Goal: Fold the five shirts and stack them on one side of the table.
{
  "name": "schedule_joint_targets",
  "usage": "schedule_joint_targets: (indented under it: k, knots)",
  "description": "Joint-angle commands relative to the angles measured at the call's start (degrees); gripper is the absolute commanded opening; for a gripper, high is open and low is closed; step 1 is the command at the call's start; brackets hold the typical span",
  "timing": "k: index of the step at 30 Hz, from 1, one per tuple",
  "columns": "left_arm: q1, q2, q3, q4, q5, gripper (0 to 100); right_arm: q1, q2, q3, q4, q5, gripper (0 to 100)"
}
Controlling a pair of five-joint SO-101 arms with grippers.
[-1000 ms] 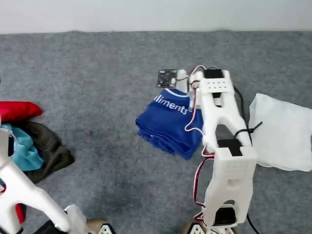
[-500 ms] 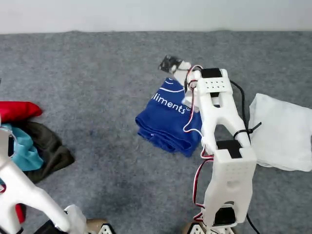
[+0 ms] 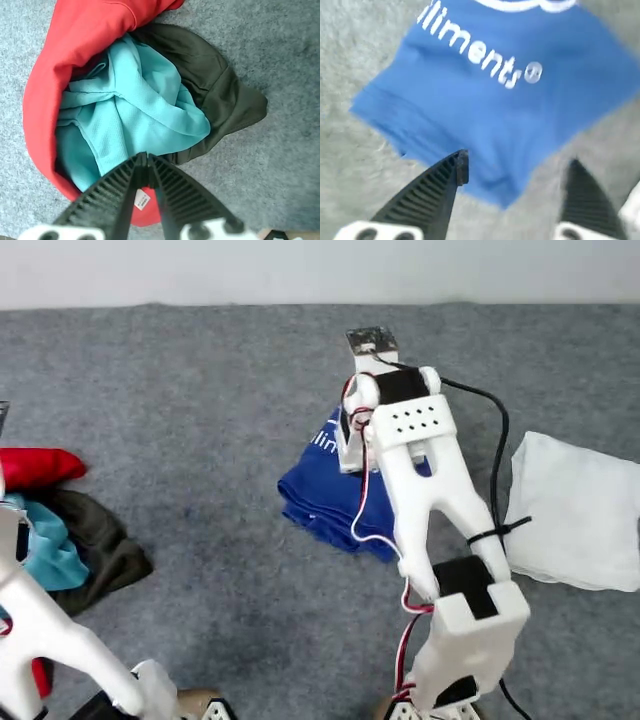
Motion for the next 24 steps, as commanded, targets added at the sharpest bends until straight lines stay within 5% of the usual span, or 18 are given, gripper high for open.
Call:
schedule_joint_targets:
  k: [1, 8, 24]
  knots:
    - [-0.26, -1.58, -0.13, -0.79, -0.79, 2, -0.22, -4.26, -4.48, 4.79, -8.97, 42.1]
    - [-0.18, -1.32, -0.22, -0.79, -0.79, 2, 2.24, 0.40, -4.13, 1.89, -23.03, 43.7]
    - [-0.18, -1.23, -0.22, -1.05, -0.88, 2, 5.05, 24.13, -4.40, -22.29, -32.88, 43.3]
